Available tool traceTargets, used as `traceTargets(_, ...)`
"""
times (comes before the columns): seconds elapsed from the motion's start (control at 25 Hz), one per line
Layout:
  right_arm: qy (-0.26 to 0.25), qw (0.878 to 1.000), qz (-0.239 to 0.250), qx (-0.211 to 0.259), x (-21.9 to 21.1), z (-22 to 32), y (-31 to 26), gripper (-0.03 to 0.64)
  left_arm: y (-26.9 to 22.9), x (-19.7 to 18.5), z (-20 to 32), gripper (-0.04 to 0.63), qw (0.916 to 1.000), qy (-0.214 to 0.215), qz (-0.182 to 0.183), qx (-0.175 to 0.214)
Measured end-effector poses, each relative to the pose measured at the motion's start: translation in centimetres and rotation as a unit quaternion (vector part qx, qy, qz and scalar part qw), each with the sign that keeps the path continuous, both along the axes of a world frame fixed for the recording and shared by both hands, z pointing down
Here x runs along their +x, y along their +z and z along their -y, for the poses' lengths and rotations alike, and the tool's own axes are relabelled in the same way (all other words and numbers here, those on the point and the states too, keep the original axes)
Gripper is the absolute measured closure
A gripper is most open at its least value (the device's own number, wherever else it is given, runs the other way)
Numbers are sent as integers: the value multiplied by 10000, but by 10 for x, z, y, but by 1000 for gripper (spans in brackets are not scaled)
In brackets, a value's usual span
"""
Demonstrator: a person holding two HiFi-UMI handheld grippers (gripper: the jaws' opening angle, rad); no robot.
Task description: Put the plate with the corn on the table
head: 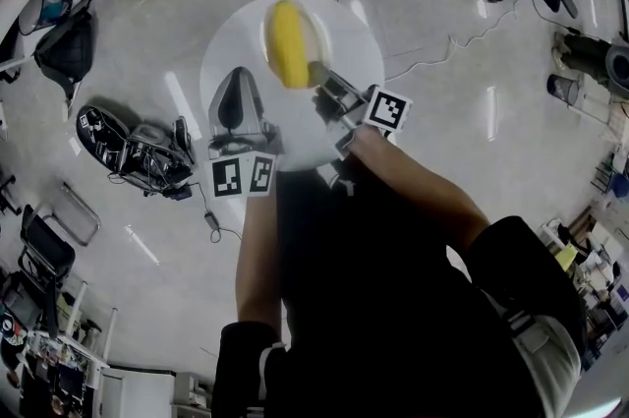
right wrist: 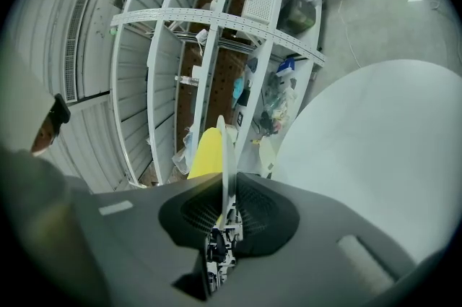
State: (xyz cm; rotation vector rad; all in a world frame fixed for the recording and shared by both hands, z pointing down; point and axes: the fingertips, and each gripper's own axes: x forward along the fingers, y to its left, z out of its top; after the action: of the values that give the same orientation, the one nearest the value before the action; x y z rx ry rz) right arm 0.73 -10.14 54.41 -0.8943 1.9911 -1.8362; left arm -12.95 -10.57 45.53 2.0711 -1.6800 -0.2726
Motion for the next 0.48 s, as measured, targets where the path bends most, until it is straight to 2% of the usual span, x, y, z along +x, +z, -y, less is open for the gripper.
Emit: traceTargets(0.48, 21, 9998, -103, -141, -8, 7, 36, 571, 18, -6, 12, 591, 10000, -15, -76, -44)
